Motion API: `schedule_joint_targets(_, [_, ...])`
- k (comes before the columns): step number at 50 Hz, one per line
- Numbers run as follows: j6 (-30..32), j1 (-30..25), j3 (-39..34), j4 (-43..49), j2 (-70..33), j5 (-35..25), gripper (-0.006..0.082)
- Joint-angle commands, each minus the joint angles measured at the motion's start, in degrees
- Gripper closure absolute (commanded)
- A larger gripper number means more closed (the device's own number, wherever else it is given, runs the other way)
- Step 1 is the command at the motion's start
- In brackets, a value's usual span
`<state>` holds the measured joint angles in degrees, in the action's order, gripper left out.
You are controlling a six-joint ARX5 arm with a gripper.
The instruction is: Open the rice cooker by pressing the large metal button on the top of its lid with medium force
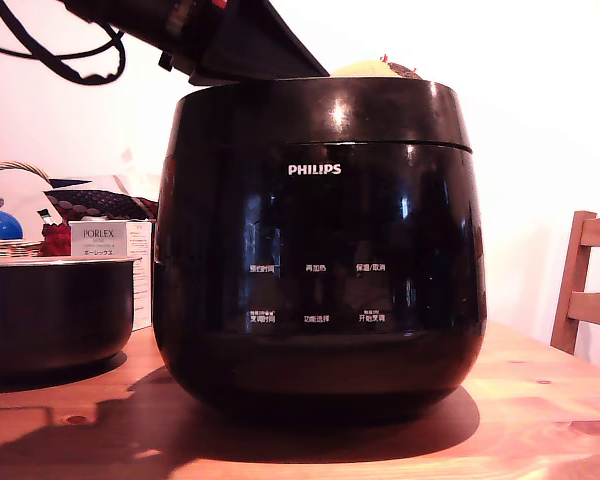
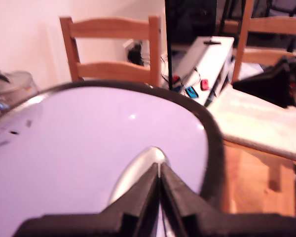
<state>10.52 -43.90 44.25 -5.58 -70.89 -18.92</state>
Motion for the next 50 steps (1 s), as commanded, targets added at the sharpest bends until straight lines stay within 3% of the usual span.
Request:
schedule_joint_targets(1, [0.44,0.61,-3.63,4.22,-3.48,2.16,0.0791])
schedule_joint_targets(32, [0.17,0.59,-3.63,4.94,-8.59,5.22,0.0791])
schedule_joint_targets(37, [-0.63,0.59,-3.61,1.77,-7.87,5.2,0.0791])
schedule_joint_targets(50, [-9.77,0.61,-2.58,-12.39,-2.36,5.53,0.0791])
